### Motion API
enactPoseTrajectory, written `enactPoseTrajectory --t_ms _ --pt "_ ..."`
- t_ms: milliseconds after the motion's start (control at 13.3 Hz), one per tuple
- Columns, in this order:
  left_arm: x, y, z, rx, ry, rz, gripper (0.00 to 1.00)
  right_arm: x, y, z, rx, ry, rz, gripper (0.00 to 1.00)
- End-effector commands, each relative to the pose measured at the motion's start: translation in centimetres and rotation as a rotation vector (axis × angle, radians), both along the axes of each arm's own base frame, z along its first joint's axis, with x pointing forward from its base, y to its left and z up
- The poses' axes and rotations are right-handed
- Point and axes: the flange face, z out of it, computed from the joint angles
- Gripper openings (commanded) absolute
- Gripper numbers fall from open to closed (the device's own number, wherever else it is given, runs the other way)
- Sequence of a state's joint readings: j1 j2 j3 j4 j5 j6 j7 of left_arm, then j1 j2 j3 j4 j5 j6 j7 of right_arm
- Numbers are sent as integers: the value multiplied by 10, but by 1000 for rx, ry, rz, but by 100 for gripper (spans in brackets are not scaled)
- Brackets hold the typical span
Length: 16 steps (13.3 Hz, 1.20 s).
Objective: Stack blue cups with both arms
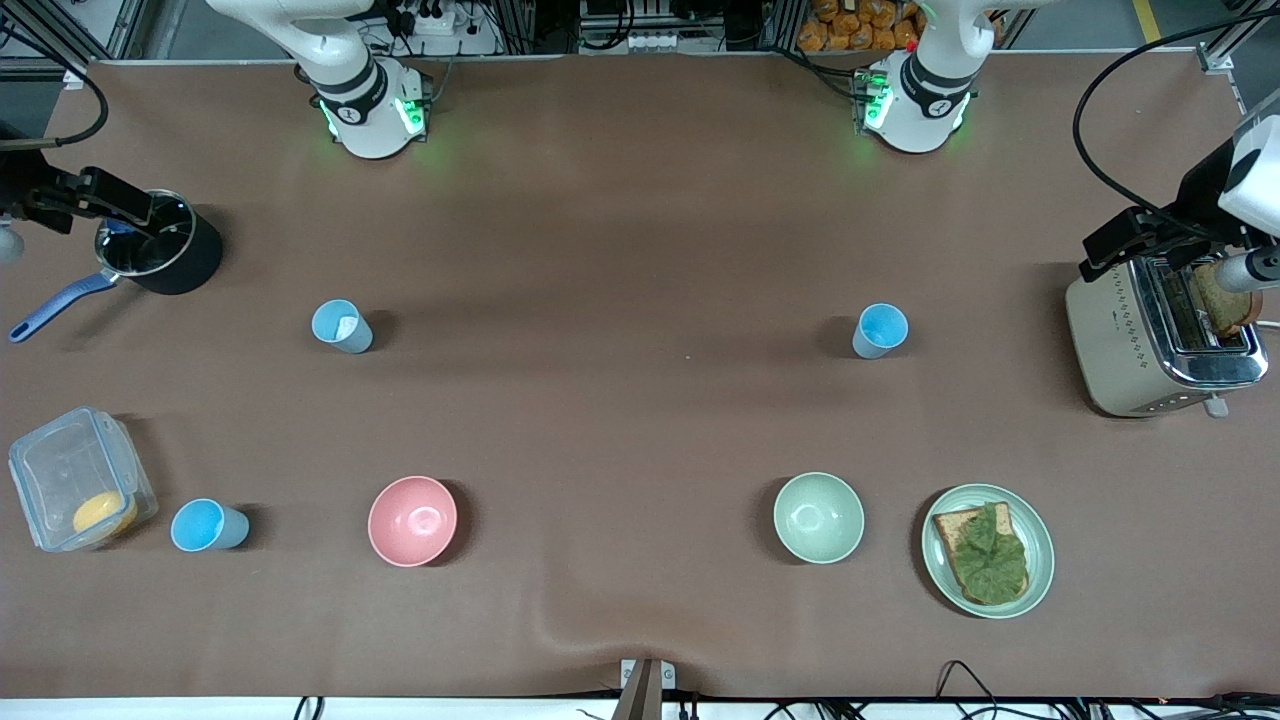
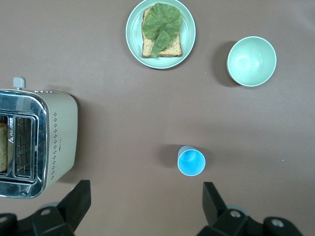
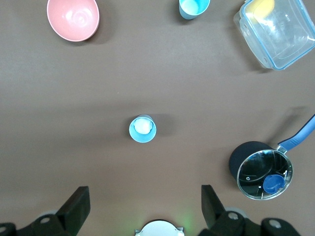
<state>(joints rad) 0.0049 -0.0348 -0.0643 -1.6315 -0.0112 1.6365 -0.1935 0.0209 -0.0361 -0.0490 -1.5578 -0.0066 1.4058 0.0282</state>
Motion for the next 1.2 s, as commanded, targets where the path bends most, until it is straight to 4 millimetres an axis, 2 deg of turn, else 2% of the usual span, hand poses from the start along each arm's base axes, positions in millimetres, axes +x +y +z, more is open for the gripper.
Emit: enactPoseTrajectory --t_ms 0,676,901,976,1126 --pt "-4 -3 8 27 -2 -9 100 -6 0 2 9 -1 -14 100" --pt "-3 2 6 25 3 5 100 -2 -3 -6 10 31 -15 100" --pt "-3 12 6 25 5 23 100 1 -18 -16 13 52 -34 100" --pt "-3 17 5 25 6 31 100 4 -19 -22 13 63 -35 100" --pt "-2 18 3 25 10 31 100 24 -23 -65 1 149 -25 100"
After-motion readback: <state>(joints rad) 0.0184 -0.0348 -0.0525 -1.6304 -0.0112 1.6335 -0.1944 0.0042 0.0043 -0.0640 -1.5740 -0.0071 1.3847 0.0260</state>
